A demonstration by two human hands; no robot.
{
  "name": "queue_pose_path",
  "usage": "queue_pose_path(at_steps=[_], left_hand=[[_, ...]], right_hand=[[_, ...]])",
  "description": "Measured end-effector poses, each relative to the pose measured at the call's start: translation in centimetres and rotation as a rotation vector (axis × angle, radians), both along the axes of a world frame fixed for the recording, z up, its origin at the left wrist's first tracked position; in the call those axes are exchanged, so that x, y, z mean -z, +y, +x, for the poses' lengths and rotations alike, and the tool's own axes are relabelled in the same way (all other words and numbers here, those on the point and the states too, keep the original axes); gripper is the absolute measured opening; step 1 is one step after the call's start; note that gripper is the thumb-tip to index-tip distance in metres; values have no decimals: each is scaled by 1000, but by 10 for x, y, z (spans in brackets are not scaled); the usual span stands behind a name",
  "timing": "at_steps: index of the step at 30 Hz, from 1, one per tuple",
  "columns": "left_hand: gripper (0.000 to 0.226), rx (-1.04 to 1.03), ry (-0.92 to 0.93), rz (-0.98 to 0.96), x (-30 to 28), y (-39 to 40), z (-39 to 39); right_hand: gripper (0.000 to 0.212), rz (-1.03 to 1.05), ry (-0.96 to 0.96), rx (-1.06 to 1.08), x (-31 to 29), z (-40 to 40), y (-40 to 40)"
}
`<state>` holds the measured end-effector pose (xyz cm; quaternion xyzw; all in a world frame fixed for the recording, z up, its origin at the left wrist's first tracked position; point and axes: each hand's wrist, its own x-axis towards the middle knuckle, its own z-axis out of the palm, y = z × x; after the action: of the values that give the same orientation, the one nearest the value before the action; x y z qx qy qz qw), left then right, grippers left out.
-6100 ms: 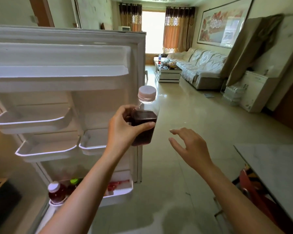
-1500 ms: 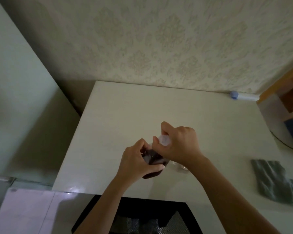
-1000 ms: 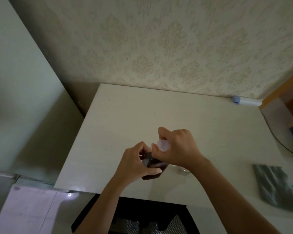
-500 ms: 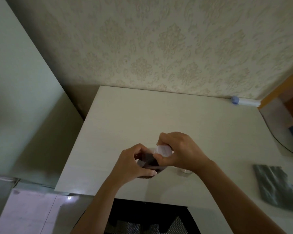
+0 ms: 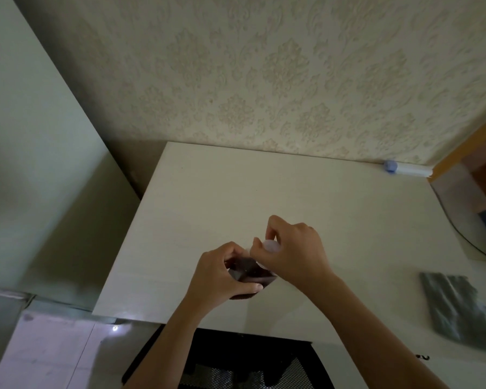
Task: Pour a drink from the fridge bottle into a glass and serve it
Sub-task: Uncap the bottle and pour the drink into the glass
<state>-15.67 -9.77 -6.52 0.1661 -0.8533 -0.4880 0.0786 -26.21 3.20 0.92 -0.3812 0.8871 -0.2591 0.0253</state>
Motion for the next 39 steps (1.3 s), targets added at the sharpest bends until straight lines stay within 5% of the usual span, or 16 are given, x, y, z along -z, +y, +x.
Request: queue_pose_path(at_steps=[3, 9, 16, 23, 33, 39], left_hand=[[49, 30, -5, -5, -2, 1, 3], [49, -4, -38, 108, 0, 1, 8], [50, -51, -40, 134, 0, -3, 7], [56, -107, -43, 134, 13, 4, 2], [55, -140, -71, 138, 35, 13, -10], [56, -136, -103, 123, 44, 20, -18]], right_hand=[[31, -144, 54, -174, 2, -3, 8], [27, -55, -52, -423, -9, -20, 23], [48, -45, -72, -466, -13, -28, 38], [35, -406, -149, -141, 25, -40, 62], [54, -450, -407, 442, 144, -57, 126], [43, -300, -454, 624, 199, -60, 156]])
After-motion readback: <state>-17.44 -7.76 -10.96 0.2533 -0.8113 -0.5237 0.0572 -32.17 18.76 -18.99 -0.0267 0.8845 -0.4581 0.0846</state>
